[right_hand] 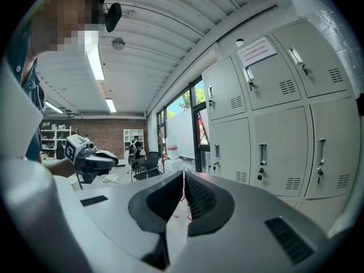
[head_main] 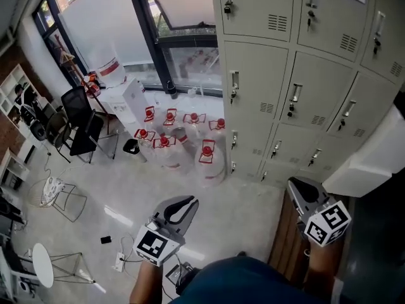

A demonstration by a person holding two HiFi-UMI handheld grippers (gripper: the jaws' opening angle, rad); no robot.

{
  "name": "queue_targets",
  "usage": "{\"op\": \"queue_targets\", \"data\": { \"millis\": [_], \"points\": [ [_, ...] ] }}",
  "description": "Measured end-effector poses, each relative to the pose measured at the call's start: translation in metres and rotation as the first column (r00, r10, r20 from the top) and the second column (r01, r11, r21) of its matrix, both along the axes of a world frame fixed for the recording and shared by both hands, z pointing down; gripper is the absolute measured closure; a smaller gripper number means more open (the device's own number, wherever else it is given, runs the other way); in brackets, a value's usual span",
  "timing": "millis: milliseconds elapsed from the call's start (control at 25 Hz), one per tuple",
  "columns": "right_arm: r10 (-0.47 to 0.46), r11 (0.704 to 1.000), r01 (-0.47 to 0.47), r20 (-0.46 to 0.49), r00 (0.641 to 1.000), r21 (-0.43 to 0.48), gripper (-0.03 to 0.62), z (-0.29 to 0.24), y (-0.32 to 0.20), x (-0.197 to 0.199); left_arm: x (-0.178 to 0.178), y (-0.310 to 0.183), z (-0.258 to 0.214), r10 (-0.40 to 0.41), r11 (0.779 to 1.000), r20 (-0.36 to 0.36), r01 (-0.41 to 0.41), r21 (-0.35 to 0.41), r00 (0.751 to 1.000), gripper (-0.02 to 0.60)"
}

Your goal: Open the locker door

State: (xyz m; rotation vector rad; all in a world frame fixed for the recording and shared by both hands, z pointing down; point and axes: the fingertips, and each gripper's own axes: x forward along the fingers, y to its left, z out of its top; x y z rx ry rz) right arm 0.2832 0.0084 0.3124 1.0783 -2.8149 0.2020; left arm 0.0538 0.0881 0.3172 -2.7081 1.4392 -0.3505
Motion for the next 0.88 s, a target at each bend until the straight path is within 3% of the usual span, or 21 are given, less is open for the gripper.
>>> {"op": "queue_targets", "data": {
  "millis": [240, 520, 880],
  "points": [
    [0.058, 0.998, -0.058, 0.011, 0.998, -0.009, 0.557, 0.011, -0.015, 0.037, 0.028, -0.031, -0.004, 0.037, 0.999, -0.001, -0.037, 0.013, 0.999, 0.528],
    [0.175, 0.984, -0.175, -0.013, 0.985, -0.031, 0.557, 0.024, -0.022, 0.052, 0.035, -0.076, 0.001, 0.150, 0.989, -0.019, -0.150, 0.016, 0.989, 0.528],
    [0.330, 0.943, -0.331, -0.042, 0.943, -0.021, 0.557, 0.007, -0.052, 0.004, -0.011, -0.154, 0.008, 0.311, 0.950, -0.041, -0.311, 0.001, 0.950, 0.528]
  ]
}}
